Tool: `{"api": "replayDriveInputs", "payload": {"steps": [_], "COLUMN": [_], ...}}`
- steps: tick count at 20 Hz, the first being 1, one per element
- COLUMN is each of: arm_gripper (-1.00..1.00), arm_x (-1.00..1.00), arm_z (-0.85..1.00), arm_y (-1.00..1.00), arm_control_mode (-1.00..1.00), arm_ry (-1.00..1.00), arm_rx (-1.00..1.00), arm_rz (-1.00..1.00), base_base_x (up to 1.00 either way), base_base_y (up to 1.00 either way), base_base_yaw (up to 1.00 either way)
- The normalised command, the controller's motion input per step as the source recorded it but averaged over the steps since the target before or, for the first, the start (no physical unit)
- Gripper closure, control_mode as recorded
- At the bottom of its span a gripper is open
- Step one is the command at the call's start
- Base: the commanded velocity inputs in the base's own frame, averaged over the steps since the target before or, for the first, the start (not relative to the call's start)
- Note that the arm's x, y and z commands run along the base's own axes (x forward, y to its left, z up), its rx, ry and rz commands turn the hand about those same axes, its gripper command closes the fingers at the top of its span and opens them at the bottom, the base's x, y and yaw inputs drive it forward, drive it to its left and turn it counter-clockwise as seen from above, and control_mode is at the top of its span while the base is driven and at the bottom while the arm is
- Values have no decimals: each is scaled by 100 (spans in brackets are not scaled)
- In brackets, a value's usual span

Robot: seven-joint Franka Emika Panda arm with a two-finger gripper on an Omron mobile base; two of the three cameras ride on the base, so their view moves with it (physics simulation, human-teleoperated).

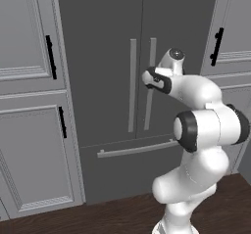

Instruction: Take the strawberry from the fridge and place it on top of the pancake, located on the dining counter.

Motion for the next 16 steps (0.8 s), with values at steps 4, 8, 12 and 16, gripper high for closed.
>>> {"api": "replayDriveInputs", "payload": {"steps": [4,8,12,16], "arm_gripper": [-100,-100,-100,-100], "arm_x": [51,51,69,53], "arm_z": [1,0,0,-8], "arm_y": [0,0,0,0], "arm_control_mode": [-100,-100,-100,-100], "arm_ry": [-1,-3,0,-6], "arm_rx": [0,-1,0,0], "arm_rz": [0,0,0,0], "base_base_x": [0,0,0,0], "base_base_y": [0,0,0,0], "base_base_yaw": [0,0,0,0]}}
